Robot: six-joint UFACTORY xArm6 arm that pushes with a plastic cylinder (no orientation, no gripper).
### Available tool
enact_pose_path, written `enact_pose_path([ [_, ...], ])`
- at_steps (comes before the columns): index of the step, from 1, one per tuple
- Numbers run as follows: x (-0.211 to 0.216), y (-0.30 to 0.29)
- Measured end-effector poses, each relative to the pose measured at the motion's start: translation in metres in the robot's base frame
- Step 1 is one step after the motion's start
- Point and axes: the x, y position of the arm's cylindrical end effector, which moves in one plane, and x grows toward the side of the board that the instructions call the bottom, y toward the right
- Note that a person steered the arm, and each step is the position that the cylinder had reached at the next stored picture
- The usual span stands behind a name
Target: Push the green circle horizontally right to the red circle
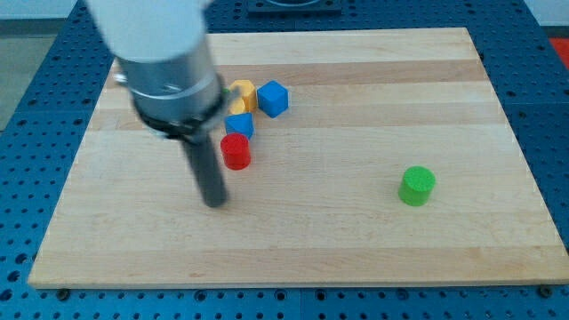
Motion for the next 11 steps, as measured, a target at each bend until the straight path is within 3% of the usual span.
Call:
enact_pose_path([
  [2, 0.007, 0.204],
  [4, 0.052, 0.282],
  [5, 0.007, 0.315],
  [7, -0.001, 0.217],
  [8, -0.008, 0.215],
  [10, -0.043, 0.305],
  [11, -0.054, 0.291],
])
